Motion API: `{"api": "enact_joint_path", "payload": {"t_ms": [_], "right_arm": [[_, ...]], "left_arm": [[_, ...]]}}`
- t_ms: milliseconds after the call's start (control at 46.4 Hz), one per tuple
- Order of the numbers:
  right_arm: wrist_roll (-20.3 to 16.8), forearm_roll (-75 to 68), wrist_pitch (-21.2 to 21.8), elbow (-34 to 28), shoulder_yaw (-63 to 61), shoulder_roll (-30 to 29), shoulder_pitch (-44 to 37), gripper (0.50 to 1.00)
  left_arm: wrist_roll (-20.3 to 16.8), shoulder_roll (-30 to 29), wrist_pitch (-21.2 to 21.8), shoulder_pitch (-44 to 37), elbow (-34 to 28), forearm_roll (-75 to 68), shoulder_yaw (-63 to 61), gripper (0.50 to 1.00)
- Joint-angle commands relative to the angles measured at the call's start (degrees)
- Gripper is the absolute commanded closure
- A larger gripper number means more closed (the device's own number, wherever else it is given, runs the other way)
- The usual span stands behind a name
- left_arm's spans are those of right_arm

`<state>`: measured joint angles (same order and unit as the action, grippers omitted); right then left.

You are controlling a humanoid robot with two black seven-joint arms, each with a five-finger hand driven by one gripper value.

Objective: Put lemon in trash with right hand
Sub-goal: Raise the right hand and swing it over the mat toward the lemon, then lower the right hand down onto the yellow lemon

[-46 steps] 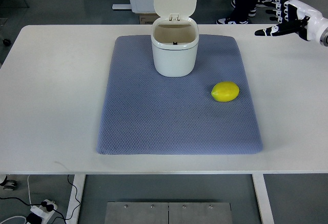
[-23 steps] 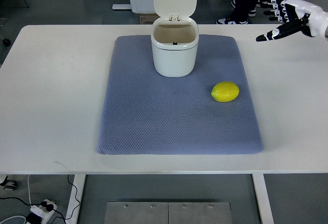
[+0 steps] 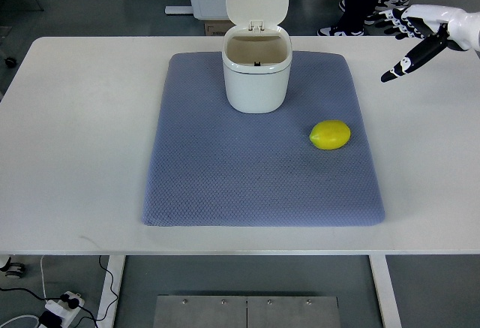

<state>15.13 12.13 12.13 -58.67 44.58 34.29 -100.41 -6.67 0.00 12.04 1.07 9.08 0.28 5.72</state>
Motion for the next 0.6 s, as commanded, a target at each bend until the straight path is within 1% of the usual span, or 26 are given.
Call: {"api": "enact_joint_path", "payload": {"t_ms": [0,216,366,582], "right_arm": [[-0.2,-0.1,-0.3,-1.6,2.7,-1.0,-2.2,0.5],[-0.3,-0.5,-2.4,-5.3,7.1,-4.4,-6.3,0.5],[-0.3,-0.7,-5.4,-8.4,10.7,-8.1,-8.8,0.5],[0.2,-0.7,-5.7,-9.9,14.5,-12.1,-10.6,0.5]], "left_arm": [[0.0,0.0,0.0,0.0,0.1,0.0,0.0,0.5],[0.0,0.0,0.0,0.0,0.0,0.0,0.0,0.5],[0.0,0.0,0.0,0.0,0.1,0.0,0.0,0.5],[0.0,0.0,0.0,0.0,0.0,0.0,0.0,0.5]]}}
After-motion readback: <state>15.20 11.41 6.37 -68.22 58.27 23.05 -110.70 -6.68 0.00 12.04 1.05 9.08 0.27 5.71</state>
